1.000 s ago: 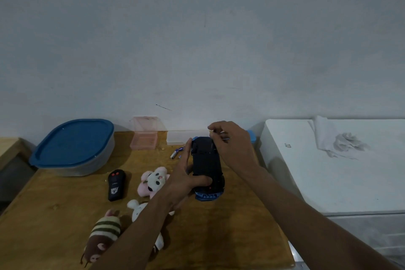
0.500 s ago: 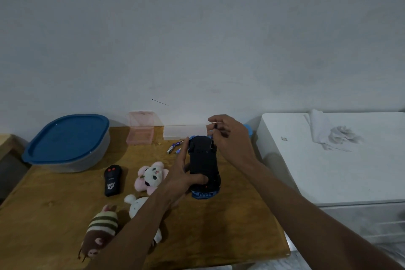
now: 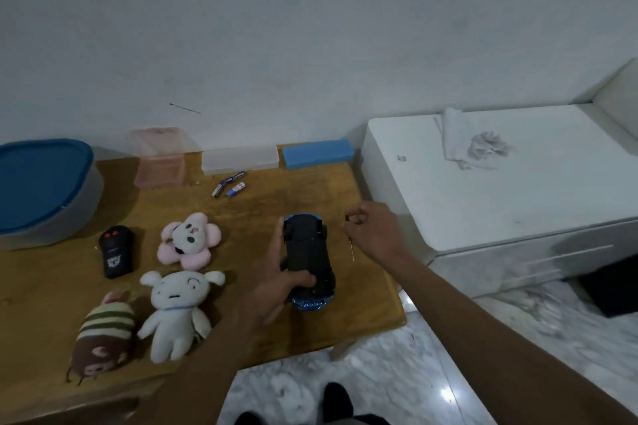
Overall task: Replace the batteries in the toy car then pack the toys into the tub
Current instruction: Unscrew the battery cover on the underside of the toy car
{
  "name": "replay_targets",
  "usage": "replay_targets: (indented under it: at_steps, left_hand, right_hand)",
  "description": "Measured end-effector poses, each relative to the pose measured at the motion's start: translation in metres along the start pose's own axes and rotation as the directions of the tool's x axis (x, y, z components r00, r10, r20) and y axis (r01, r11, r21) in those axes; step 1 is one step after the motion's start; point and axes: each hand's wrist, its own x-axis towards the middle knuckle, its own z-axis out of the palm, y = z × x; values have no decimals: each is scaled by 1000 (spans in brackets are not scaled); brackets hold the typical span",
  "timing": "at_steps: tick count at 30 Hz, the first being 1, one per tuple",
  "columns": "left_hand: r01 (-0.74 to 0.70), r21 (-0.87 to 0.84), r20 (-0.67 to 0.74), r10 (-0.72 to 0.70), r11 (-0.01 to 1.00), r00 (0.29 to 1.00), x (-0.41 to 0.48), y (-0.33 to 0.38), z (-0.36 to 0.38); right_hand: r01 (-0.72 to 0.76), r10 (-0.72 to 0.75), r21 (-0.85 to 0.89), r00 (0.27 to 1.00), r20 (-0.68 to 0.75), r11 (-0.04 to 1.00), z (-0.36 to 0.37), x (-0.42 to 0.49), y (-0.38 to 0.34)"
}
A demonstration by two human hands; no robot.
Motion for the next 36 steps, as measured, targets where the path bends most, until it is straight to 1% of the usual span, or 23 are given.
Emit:
replay_targets:
  at_steps: [2,4,6,8,12,17,22,30,33,36]
  left_hand:
    - [18,4,-21,-17,1000,1000,-2,-7,9]
    - [29,-10,-35,-30,1000,999,-1,-13,15]
    - [44,-25,-41,-45,999,998,1,-17,20]
    - [52,-20,-52,-53,998,997,2,-21,24]
    - [57,-26,-91,-59,998,994,4,-26,29]
    - [82,-86,-89,-90,993,992,6,-30,28]
    - [89,-84,-90,-97,992,991,4,-30,30]
    - [88,-103,-60,-94,991,994,2,-20,23]
    - [68,-114,-48,-73,991,996,1,-12,16]
    - [50,-144,-25,-54,988,998,2,-3,7]
  right_hand:
    - [-104,106,-27,992,72,994,1,-4,26]
    - [-145,161,-118,977,137,982,3,-12,48]
    - [-122,158,-194,971,181,973,7,-19,65]
    - [-87,137,-234,969,206,968,12,-24,81]
    - [-111,182,-293,957,226,950,16,-24,97]
    - [-143,207,-274,954,218,951,23,-21,106]
    - [-159,220,-260,949,226,952,22,-18,108]
    - [-123,200,-283,944,261,951,17,-17,104]
    - [-111,181,-290,957,226,951,10,-14,92]
    - [-91,129,-207,975,181,974,1,-6,62]
